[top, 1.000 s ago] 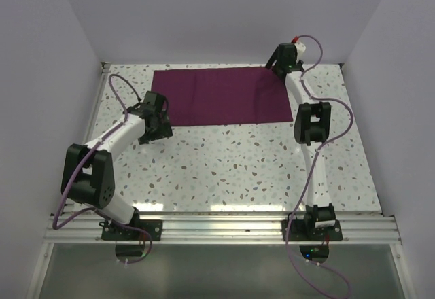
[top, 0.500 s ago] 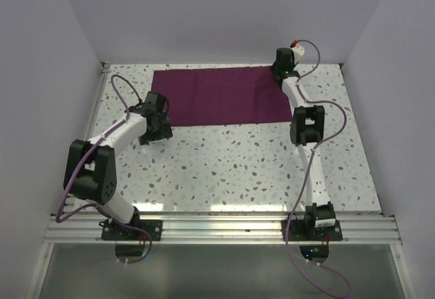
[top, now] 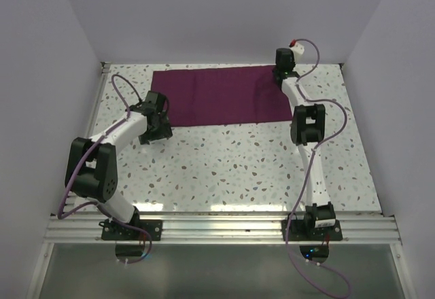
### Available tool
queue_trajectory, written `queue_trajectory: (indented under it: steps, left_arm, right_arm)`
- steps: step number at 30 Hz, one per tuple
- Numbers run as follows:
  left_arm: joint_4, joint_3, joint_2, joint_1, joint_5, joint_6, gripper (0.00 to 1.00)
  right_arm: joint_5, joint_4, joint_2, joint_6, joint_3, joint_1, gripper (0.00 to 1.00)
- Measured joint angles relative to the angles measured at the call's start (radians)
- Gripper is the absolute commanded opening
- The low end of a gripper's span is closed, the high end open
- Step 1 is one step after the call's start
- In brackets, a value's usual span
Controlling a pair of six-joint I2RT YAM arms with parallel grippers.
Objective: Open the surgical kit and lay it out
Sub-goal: Open the surgical kit at the center of the board.
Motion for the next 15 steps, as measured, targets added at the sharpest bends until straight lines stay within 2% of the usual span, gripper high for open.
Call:
queue_trajectory:
  steps: [8,12,15]
  left_arm:
    - [0.003,0.006,0.000,0.000,0.000,0.000,0.74]
    - [0.004,0.014,0.000,0.000,0.000,0.000,0.74]
    - [0.005,0.033,0.000,0.000,0.000,0.000,0.74]
  right_arm:
    - [-0.001,0.013,-0.152,-0.026,-0.097,0.006,0.00]
    - [-0.029,0.026,-0.283,-0.028,-0.198,0.019,0.00]
    - [-0.077,0.027,-0.417,-0.018,-0.338,0.037,0.00]
